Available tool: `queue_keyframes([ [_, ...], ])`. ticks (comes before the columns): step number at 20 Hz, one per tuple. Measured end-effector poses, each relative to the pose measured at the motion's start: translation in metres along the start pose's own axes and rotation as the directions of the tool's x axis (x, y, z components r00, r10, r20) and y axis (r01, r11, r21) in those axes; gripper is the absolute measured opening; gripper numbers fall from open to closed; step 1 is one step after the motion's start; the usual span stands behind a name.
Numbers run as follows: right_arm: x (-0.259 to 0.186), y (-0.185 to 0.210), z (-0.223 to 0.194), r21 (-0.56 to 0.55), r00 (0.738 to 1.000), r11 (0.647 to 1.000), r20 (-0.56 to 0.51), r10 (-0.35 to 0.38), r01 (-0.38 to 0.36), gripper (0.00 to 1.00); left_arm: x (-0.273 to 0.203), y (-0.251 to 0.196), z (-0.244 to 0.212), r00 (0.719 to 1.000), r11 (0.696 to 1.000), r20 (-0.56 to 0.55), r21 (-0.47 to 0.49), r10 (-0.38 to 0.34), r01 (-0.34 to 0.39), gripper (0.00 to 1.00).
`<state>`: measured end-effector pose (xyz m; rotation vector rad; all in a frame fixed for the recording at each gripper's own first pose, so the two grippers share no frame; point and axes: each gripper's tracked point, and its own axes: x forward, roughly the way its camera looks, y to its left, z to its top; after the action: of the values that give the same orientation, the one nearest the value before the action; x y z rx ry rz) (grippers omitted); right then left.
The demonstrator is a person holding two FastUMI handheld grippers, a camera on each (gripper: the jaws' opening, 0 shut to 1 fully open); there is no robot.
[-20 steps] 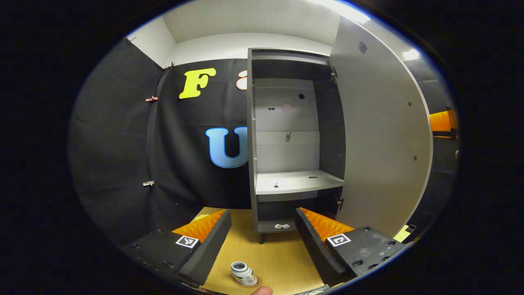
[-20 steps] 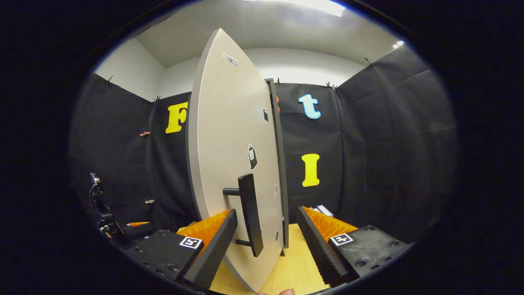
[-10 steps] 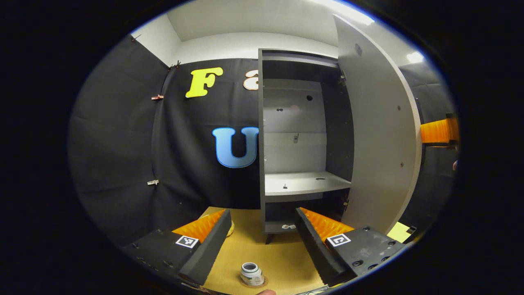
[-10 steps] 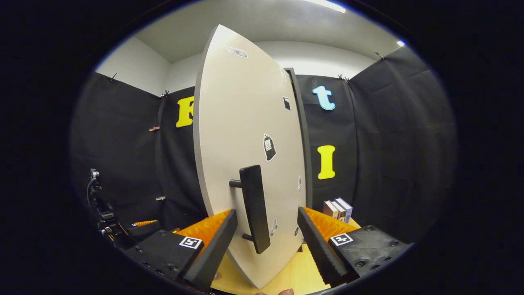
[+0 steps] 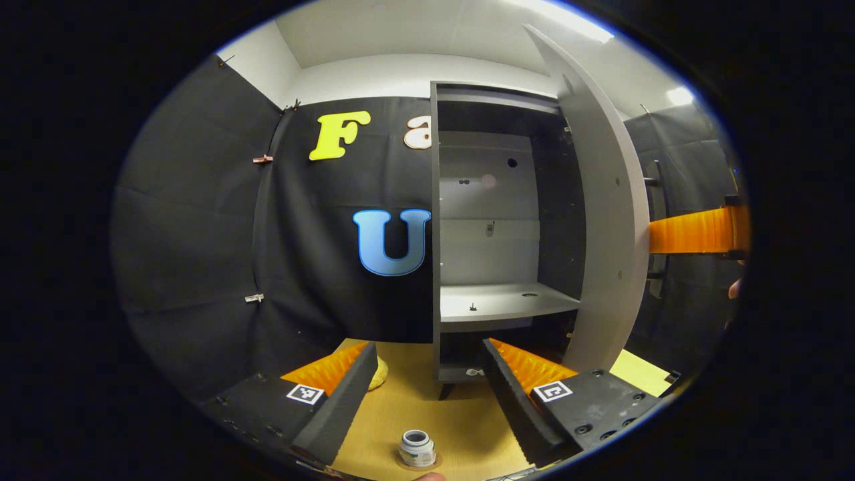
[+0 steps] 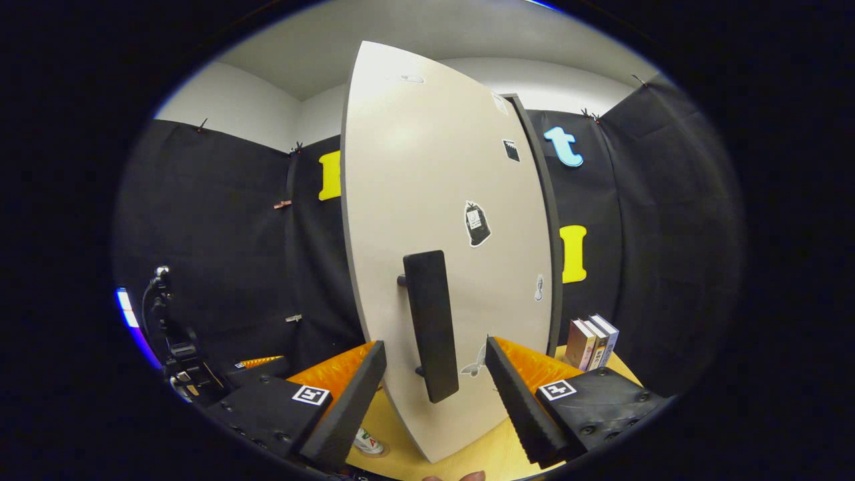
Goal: Open the cabinet door with the right hand, grasp the bottle in the cabinet with the left hand and place it on the coaster, then close the cabinet door with the right hand.
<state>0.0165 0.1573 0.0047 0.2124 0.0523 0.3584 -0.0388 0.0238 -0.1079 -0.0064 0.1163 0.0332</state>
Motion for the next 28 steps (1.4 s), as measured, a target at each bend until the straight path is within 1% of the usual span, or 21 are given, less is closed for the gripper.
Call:
queue_keyframes([
  [4, 0.01, 0.009, -0.003, -0.003, 1.0, 1.0, 0.009, 0.021, -0.021, 0.98, -0.002, -0.001, -0.001, 1.0, 1.0, -0.005, -0.007, -0.007, 0.007, 0.98],
  [7, 0.021, 0.019, -0.003, -0.001, 0.999, 0.999, 0.014, 0.039, -0.039, 0.98, -0.007, 0.0, 0.002, 1.0, 1.0, -0.003, -0.004, -0.006, 0.006, 0.99],
  [12, 0.021, 0.019, -0.003, -0.013, 0.999, 0.999, 0.02, 0.038, -0.038, 0.97, -0.013, 0.001, 0.007, 1.0, 1.0, 0.013, 0.0, -0.007, 0.007, 0.98],
  [14, 0.018, 0.011, -0.004, -0.021, 1.0, 1.0, 0.018, 0.021, -0.021, 0.97, -0.014, 0.002, 0.008, 1.0, 1.0, 0.017, -0.003, -0.006, 0.006, 0.98],
  [20, 0.009, -0.018, -0.008, -0.07, 0.997, 0.995, 0.026, -0.066, 0.068, 0.97, -0.022, -0.005, 0.017, 1.0, 1.0, 0.025, -0.001, -0.018, 0.018, 0.98],
  [23, 0.003, -0.033, -0.01, -0.078, 0.992, 0.989, 0.04, -0.121, 0.124, 0.97, -0.022, -0.01, 0.023, 0.999, 0.999, 0.029, 0.005, -0.036, 0.035, 0.98],
  [28, -0.001, -0.055, -0.016, -0.085, 0.981, 0.978, 0.04, -0.19, 0.193, 0.97, -0.02, -0.021, 0.033, 0.998, 0.998, 0.029, -0.005, -0.058, 0.058, 0.98],
])
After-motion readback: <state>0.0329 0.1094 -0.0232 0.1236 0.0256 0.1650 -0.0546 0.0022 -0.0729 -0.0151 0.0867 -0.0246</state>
